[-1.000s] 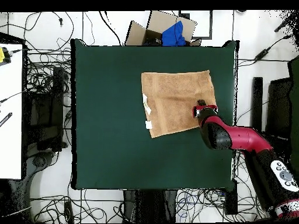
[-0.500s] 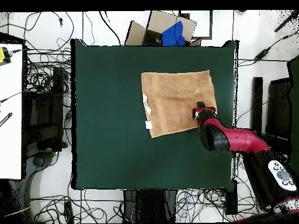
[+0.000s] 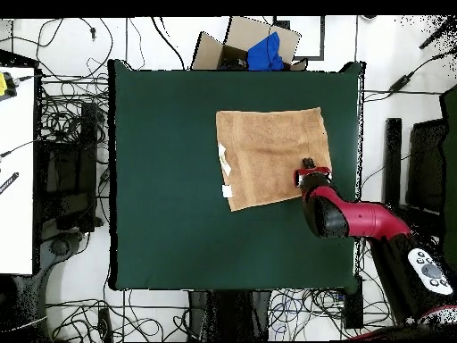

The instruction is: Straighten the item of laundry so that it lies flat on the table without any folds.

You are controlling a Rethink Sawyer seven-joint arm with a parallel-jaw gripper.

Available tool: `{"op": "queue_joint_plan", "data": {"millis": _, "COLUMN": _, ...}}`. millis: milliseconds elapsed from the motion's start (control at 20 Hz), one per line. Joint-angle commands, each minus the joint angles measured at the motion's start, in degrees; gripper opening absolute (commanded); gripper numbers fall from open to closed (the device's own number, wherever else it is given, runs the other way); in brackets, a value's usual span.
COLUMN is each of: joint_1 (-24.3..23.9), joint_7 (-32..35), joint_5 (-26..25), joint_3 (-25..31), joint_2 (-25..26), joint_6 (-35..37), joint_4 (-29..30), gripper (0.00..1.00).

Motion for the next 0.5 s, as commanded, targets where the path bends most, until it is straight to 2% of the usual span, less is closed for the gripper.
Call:
{"op": "queue_joint_plan", "data": {"millis": 50, "joint_1": 1.25, "joint_7": 7.87, "joint_5": 0.96, "joint_3": -5.95, "joint_2": -4.09, "joint_6": 1.33, "joint_4": 7.44, "gripper": 0.00}}
{"op": "queue_joint_plan", "data": {"millis": 500, "joint_1": -1.16, "joint_7": 7.28, "joint_5": 4.73, "joint_3": -3.95, "joint_2": -12.40, "joint_6": 5.12, "joint_4": 16.33, "gripper": 0.00}}
